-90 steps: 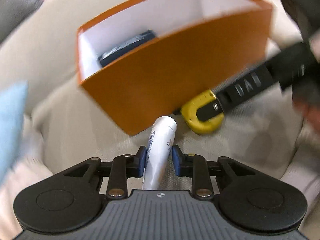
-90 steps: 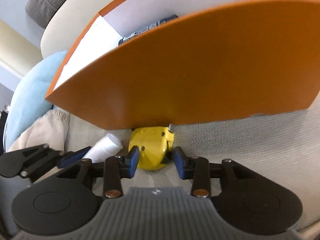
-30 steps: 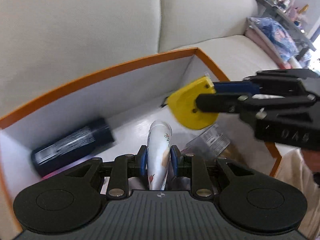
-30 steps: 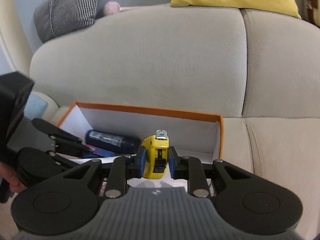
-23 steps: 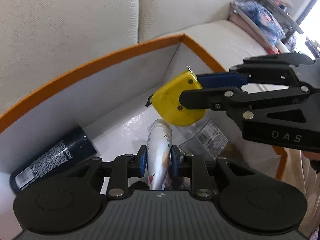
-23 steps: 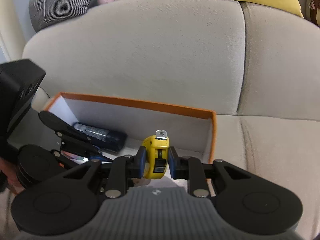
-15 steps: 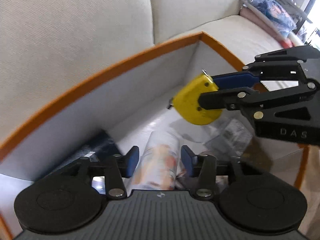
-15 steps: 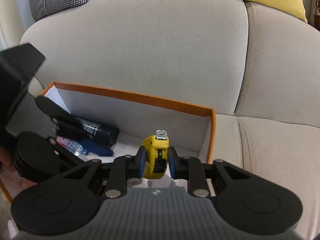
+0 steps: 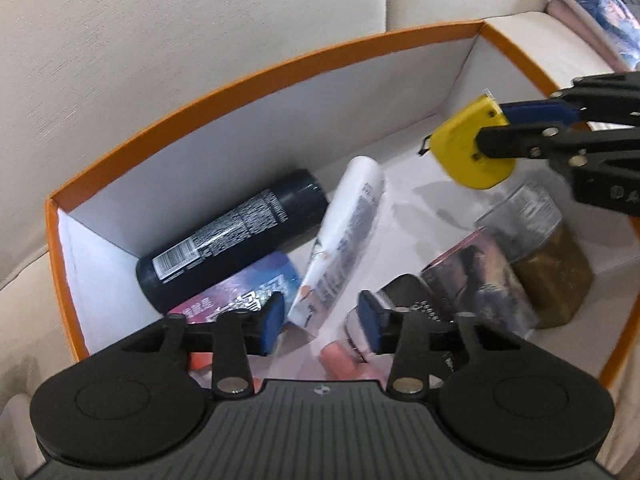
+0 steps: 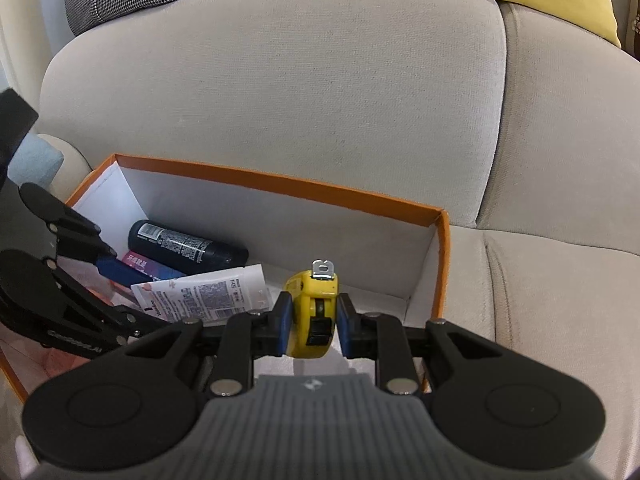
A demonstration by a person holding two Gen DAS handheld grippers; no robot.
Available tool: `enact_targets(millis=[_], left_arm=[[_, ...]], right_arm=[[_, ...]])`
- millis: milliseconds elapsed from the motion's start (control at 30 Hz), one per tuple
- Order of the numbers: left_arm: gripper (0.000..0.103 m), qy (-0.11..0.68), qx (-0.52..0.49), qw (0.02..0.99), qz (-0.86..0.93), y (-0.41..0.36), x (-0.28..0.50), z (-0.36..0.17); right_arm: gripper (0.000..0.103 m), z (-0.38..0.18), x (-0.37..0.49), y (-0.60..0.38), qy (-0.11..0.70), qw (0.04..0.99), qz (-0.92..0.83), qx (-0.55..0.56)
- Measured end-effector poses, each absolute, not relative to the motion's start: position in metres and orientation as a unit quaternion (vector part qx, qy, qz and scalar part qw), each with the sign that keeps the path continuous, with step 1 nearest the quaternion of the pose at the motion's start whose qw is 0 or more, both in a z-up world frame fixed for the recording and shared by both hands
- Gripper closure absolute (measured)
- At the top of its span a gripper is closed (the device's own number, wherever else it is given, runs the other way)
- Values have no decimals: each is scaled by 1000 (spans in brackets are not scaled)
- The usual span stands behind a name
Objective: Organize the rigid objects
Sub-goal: 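Lower the lotion tube with the left gripper while the right lowers the tape measure, release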
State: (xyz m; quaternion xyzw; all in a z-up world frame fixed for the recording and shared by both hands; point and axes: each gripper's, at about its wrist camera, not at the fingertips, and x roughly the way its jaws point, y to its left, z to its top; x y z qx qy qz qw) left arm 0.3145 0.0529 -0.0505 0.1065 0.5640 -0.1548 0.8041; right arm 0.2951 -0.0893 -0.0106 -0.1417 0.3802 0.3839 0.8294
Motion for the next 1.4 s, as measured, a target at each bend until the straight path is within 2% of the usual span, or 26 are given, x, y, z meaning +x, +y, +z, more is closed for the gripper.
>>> enact_targets(millis=[33, 100, 133, 167, 300, 533, 667, 767, 967, 1067, 1267, 1400], left_arm=[[63, 561, 107, 805, -158, 53, 313, -52], [82, 557, 102, 808, -163, 54, 313, -54], [83, 553, 97, 810, -170, 56, 311, -54], [89, 545, 87, 813, -183, 56, 310, -52], [91, 510, 75, 822, -241, 50, 305, -36], [92, 510, 80, 804, -296, 36, 312, -38], [87, 528, 43, 812, -246, 57, 325, -44], [79, 532, 32, 817, -219, 65, 330, -48], [78, 534, 77, 829, -146, 63, 329, -53], [72, 521, 65, 838, -152, 65, 323, -44], [68, 510, 60, 843, -162, 66, 310, -32], [61, 504, 48, 848, -159, 67, 305, -32]], right_arm=[[79, -10, 294, -90, 379, 830, 384, -143], [79, -10, 293, -90, 379, 829, 385, -144], [79, -10, 292, -91, 379, 829, 384, -145], [79, -10, 291, -91, 379, 829, 384, -145], [79, -11, 291, -94, 381, 830, 379, -145], [79, -11, 295, -94, 379, 836, 369, -146], [79, -12, 297, -92, 375, 836, 371, -155], [79, -13, 297, -90, 373, 834, 374, -158], [79, -17, 295, -76, 373, 829, 372, -189], [79, -19, 294, -68, 376, 816, 382, -214], [79, -28, 302, -51, 421, 786, 388, -235], [79, -35, 304, -41, 440, 777, 378, -244]])
